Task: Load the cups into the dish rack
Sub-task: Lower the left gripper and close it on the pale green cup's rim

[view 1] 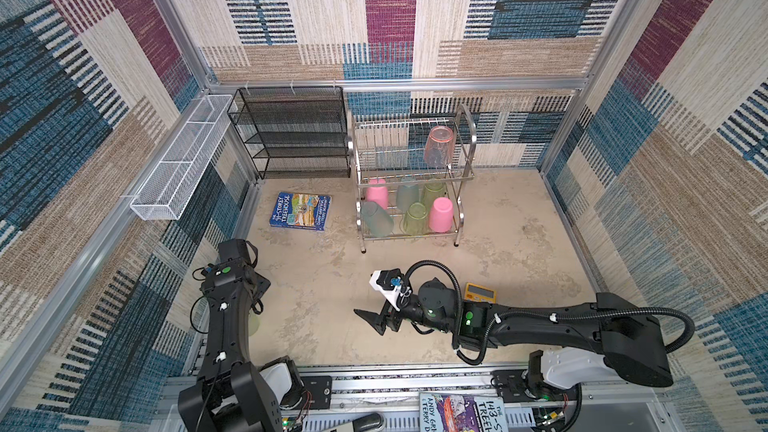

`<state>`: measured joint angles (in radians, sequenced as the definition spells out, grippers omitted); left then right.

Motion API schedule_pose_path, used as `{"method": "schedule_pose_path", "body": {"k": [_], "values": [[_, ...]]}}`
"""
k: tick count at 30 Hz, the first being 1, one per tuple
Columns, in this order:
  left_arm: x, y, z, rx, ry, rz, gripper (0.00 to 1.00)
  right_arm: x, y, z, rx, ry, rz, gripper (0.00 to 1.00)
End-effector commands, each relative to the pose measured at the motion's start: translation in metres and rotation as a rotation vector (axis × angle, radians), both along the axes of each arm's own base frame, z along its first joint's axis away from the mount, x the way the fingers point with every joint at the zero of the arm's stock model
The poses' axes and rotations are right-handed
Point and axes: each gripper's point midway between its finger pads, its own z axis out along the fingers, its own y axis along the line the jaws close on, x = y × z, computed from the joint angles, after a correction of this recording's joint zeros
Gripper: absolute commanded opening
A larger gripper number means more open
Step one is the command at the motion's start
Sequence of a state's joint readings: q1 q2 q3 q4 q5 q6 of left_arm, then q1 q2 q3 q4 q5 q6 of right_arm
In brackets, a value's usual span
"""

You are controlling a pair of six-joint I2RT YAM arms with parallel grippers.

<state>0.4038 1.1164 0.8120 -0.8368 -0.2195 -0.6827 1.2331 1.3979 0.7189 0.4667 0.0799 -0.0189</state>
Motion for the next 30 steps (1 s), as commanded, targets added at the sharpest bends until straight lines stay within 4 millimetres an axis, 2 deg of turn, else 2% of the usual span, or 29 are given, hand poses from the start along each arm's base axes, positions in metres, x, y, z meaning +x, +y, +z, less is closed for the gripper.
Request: {"method": "schedule_pose_path", "body": {"k": [1,10,17,20,30], "values": [[0.008,0.004,-0.002,-0.016,-0.039,0.029,0.58,0.002,0.002,0.005,0.033,-0.005,-0.009,0.93],[0.006,0.008,-0.016,-0.085,-0.023,0.063,0.46,0.004,0.0,-0.002,0.03,-0.004,-0.024,0.93],[0.005,0.01,-0.022,-0.098,-0.012,0.076,0.31,0.006,0.0,-0.002,0.036,-0.005,-0.037,0.93],[0.005,0.01,-0.023,-0.105,-0.012,0.074,0.21,0.007,-0.001,-0.004,0.036,0.0,-0.045,0.93],[0.009,0.005,-0.018,-0.116,-0.043,0.049,0.1,0.01,-0.01,-0.003,0.04,0.01,-0.08,0.93]]}}
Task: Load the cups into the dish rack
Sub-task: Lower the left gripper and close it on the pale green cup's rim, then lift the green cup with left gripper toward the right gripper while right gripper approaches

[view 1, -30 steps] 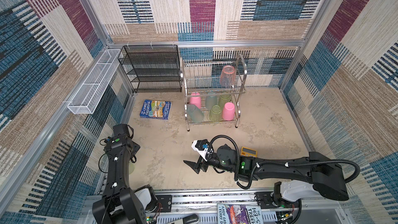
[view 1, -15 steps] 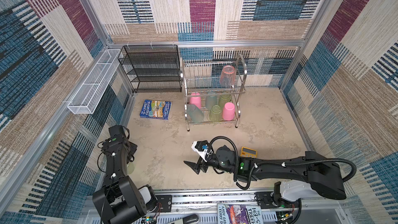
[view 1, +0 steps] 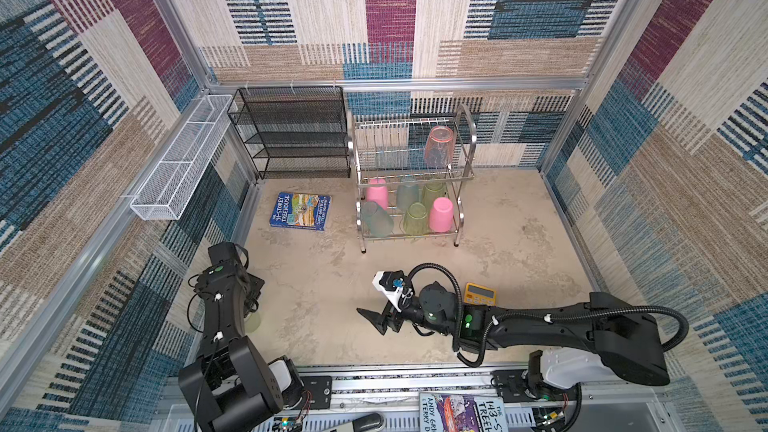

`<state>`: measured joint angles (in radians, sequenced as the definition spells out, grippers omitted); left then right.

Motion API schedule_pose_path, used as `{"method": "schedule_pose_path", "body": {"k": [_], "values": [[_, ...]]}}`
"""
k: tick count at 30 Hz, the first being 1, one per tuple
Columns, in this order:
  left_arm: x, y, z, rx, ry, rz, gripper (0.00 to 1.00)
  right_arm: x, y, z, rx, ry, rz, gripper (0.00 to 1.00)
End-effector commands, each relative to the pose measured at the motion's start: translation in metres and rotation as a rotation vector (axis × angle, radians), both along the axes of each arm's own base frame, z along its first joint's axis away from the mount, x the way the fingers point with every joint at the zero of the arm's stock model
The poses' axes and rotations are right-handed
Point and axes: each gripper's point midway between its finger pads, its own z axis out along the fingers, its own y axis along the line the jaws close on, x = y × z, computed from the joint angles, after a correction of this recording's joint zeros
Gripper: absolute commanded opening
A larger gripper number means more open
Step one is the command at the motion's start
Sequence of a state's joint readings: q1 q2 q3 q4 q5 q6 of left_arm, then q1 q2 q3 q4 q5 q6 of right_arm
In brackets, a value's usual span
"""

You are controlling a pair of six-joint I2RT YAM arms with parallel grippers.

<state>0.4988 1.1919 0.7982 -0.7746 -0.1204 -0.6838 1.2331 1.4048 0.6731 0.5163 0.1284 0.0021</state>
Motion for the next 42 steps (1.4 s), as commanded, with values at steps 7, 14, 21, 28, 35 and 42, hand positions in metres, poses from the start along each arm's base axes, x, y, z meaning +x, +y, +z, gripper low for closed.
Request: {"method": "schedule_pose_path", "body": {"k": [7,14,21,28,35,42], "values": [[0.017,-0.027,0.005,-0.017,-0.05,-0.116,0.08,0.011,-0.012,0.003,0.019,0.026,-0.093,0.93],[0.041,-0.074,0.014,0.018,-0.057,-0.313,0.0,0.027,-0.024,-0.013,0.026,0.127,-0.18,0.93],[0.063,-0.152,0.035,0.073,-0.102,-0.546,0.0,0.062,-0.056,-0.029,0.044,0.305,-0.384,0.93],[0.072,-0.25,0.059,0.137,-0.173,-0.796,0.0,0.079,-0.094,-0.031,0.08,0.463,-0.563,0.93],[0.066,-0.332,0.094,0.173,-0.258,-1.0,0.0,0.079,-0.122,-0.024,0.161,0.583,-0.641,0.93],[0.049,-0.394,0.129,0.071,-0.393,-1.167,0.0,0.084,-0.148,-0.012,0.262,0.669,-0.692,0.93]]}}
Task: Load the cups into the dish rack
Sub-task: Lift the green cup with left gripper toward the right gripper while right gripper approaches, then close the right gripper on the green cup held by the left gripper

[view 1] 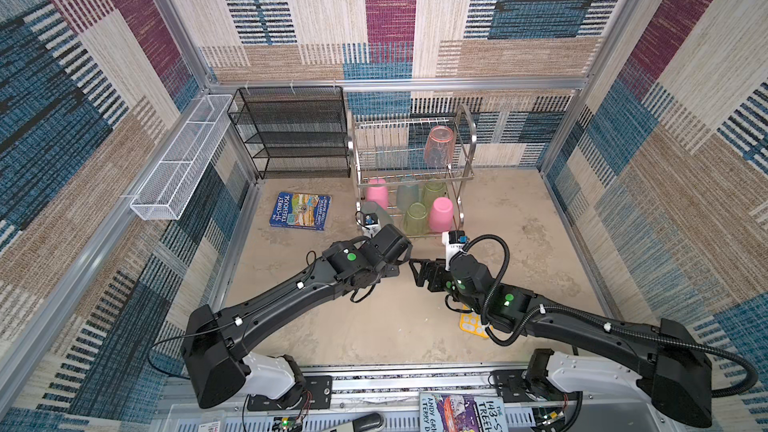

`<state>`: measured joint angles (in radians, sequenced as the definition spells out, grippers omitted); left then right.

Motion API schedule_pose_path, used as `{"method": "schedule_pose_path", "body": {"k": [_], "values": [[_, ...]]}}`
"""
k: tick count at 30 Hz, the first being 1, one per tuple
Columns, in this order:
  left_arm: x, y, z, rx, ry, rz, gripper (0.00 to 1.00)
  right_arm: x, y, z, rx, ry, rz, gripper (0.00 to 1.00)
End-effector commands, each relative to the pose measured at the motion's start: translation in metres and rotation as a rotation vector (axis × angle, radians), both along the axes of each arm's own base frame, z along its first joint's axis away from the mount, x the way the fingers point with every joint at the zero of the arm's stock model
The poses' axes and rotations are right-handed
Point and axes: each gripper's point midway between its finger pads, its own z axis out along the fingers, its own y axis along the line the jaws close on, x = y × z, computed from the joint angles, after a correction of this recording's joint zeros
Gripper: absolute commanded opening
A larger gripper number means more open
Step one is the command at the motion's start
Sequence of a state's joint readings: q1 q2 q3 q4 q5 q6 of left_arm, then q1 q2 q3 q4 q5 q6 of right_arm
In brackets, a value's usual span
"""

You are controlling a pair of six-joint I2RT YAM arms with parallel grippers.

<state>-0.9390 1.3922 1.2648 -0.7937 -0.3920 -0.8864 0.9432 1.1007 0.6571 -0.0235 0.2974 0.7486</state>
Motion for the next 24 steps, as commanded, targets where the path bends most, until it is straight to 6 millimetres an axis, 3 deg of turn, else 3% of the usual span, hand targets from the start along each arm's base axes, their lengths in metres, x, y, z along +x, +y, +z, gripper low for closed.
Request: {"method": "schedule_pose_path", "body": {"k": [1,6,15,24], "values": [[-0.003,-0.022,0.014,-0.085,-0.027,-0.071,0.0,-0.001,-0.007,0.003,0.065,0.057,-0.035,0.93],[-0.008,-0.043,0.036,-0.287,-0.088,-0.137,0.0,0.003,-0.016,0.017,0.162,0.088,-0.058,0.93],[-0.019,-0.053,0.084,-0.58,-0.223,-0.203,0.0,0.008,-0.024,0.045,0.354,0.129,-0.078,0.93],[-0.028,-0.068,0.106,-0.763,-0.32,-0.302,0.0,0.013,-0.035,0.084,0.561,0.142,-0.055,0.93]]}}
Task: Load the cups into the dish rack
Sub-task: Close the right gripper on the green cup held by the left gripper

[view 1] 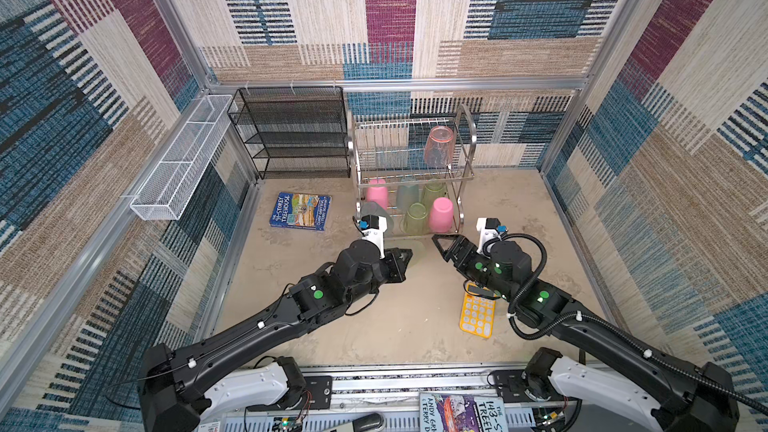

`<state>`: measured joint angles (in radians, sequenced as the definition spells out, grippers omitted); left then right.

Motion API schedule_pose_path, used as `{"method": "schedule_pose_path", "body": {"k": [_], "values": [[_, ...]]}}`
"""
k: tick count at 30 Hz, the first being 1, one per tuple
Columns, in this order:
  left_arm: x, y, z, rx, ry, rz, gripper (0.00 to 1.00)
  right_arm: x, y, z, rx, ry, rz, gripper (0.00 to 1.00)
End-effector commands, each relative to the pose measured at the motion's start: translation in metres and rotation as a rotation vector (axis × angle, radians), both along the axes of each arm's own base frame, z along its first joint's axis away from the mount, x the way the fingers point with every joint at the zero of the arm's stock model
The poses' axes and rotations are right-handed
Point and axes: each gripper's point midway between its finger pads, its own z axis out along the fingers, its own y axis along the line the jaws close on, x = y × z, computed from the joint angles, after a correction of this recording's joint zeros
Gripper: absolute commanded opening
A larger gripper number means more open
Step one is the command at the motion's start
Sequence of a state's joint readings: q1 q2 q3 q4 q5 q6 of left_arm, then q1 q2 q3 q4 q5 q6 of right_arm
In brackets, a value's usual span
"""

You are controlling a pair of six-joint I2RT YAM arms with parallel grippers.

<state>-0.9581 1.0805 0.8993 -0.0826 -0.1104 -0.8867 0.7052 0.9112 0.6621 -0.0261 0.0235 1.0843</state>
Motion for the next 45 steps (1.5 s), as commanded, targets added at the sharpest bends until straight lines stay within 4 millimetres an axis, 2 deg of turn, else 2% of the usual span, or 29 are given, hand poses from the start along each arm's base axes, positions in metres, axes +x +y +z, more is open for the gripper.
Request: {"method": "schedule_pose_path", "body": {"k": [1,15,21,26,31,36,45], "values": [[-0.002,-0.015,0.034,-0.15,-0.094,-0.059,0.0,-0.001,0.004,0.025,0.128,-0.008,0.041,0.93],[0.008,-0.028,0.061,-0.331,-0.22,-0.103,0.0,0.01,-0.021,0.018,0.371,0.095,0.02,0.93],[0.015,-0.042,0.055,-0.381,-0.206,-0.134,0.0,0.015,-0.03,0.027,0.425,0.084,-0.014,0.93],[0.018,-0.054,0.06,-0.456,-0.215,-0.163,0.0,0.021,-0.031,0.031,0.452,0.085,-0.031,0.94],[0.022,-0.066,0.055,-0.486,-0.202,-0.188,0.0,0.026,-0.033,0.03,0.475,0.09,-0.056,0.94],[0.025,-0.073,0.053,-0.5,-0.202,-0.2,0.0,0.034,-0.035,0.036,0.48,0.079,-0.079,0.94],[0.029,-0.082,0.058,-0.512,-0.21,-0.215,0.0,0.045,-0.033,0.034,0.467,0.079,-0.098,0.91]]}}
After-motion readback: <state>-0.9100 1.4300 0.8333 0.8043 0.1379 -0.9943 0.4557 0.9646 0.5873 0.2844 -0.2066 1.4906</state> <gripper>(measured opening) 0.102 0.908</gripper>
